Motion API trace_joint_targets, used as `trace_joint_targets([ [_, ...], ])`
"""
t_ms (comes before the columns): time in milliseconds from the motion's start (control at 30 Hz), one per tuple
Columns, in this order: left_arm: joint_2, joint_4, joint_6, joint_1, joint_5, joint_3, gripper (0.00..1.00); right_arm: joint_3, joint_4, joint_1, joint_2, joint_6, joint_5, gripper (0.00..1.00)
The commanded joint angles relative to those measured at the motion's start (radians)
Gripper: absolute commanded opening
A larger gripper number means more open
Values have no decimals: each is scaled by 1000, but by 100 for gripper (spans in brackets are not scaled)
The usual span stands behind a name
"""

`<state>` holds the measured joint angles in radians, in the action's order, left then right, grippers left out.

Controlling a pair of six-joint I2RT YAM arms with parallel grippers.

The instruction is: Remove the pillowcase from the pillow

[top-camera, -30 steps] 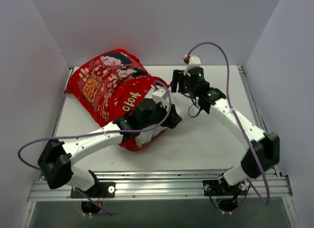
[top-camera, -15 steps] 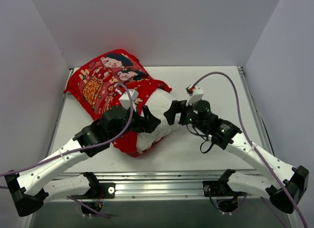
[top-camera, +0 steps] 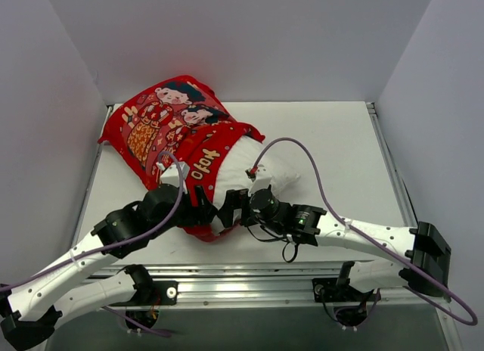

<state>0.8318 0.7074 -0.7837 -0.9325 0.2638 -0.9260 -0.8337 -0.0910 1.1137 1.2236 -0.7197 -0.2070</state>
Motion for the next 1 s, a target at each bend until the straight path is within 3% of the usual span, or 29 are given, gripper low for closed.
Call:
trace_joint_targets([
  [0, -43, 70, -15, 9, 51, -7, 82, -28, -59, 8, 37, -46, -48, 100],
  [200, -51, 96, -15, 11, 23, 6, 80, -19, -61, 8, 96, -66, -58, 99],
  [367, -71, 87, 4, 11, -14, 19, 80, -15, -98, 5, 143, -58, -36, 92],
  [467, -85, 50, 21, 9, -75, 39, 80, -16, -125, -3, 160, -47, -28, 77],
  [500, -83, 40, 26, 11, -102, 42, 80, -19, -128, -8, 163, -37, -26, 61],
  [567, -77, 35, 34, 11, -113, 53, 80, -27, -136, -18, 168, -27, -25, 42],
  [600, -68, 35, 34, 11, -118, 56, 80, -33, -139, -21, 168, -21, -26, 23],
  [700, -53, 35, 35, 11, -127, 73, 80, -59, -128, -26, 166, 0, -51, 0],
  [967, 7, 14, 17, 9, -97, 96, 71, -104, -115, -25, 169, 40, -69, 0],
])
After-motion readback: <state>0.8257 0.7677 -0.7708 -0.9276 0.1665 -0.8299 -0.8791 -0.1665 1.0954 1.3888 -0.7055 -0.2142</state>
